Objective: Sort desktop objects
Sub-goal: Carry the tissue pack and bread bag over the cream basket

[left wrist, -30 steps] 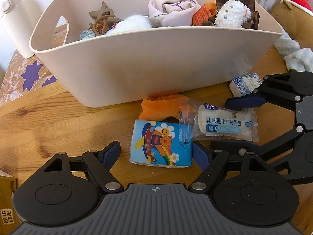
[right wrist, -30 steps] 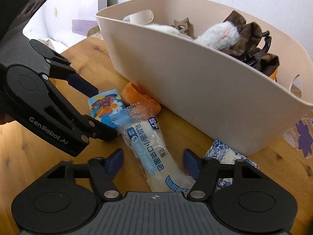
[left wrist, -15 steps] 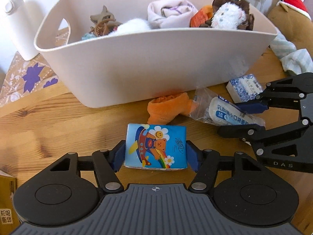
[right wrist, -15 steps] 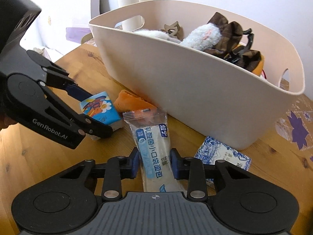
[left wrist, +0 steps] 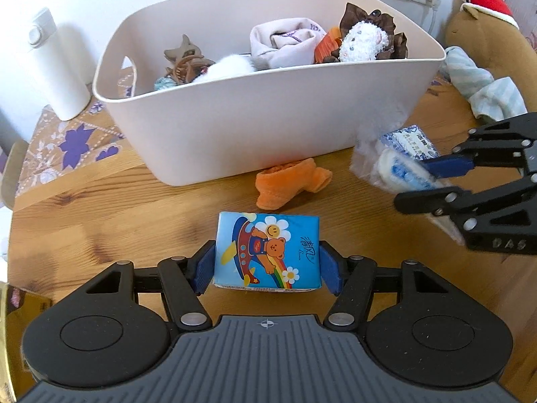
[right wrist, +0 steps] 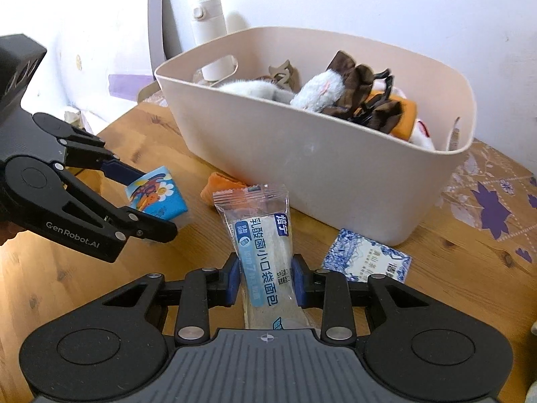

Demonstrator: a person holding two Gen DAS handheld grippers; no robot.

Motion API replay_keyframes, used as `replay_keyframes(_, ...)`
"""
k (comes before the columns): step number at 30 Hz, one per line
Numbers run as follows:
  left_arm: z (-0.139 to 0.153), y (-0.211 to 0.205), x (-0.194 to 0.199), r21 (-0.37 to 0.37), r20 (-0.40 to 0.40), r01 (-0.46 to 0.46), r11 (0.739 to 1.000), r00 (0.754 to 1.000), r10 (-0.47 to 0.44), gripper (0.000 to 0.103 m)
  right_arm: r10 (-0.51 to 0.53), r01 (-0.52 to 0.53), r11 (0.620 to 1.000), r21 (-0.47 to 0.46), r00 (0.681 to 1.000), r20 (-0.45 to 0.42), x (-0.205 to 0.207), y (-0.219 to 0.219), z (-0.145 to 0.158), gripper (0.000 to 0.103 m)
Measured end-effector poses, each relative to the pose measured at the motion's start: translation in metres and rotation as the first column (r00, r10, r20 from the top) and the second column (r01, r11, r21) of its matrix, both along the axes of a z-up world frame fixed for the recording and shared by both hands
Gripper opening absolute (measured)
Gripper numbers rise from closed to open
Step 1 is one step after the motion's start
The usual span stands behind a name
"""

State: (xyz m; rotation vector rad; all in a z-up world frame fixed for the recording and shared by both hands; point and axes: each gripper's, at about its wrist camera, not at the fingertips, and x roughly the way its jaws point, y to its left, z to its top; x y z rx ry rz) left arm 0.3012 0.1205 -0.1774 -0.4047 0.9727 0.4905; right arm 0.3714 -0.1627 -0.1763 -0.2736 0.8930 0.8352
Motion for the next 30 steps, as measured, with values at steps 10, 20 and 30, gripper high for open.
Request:
replay_keyframes(10,0.022,-0.004,-0.026,0.054,0.014,-0.002,0.999,1.0,0.001,0.064,-0.095,0.094,0.993,0.067,0.995,0.005,-0.002,-0.013,0.015,0.031)
replay_keyframes(20,0.068,0.003,-0.043,0.147,0.069,0.003,0.989,0.998,-0.013,0.064,-0.154,0.144,0.981,0.132,0.986,0.064,-0.007,-0.044,0.054,0.03)
replay_keyframes(30,0.117,0.023,-0.035,0.208,0.148,0.011,0.978,0.988,-0.043,0.064,-0.246,0.212,0.959,0.189,0.952,0.183,0.006,-0.06,0.107,0.03)
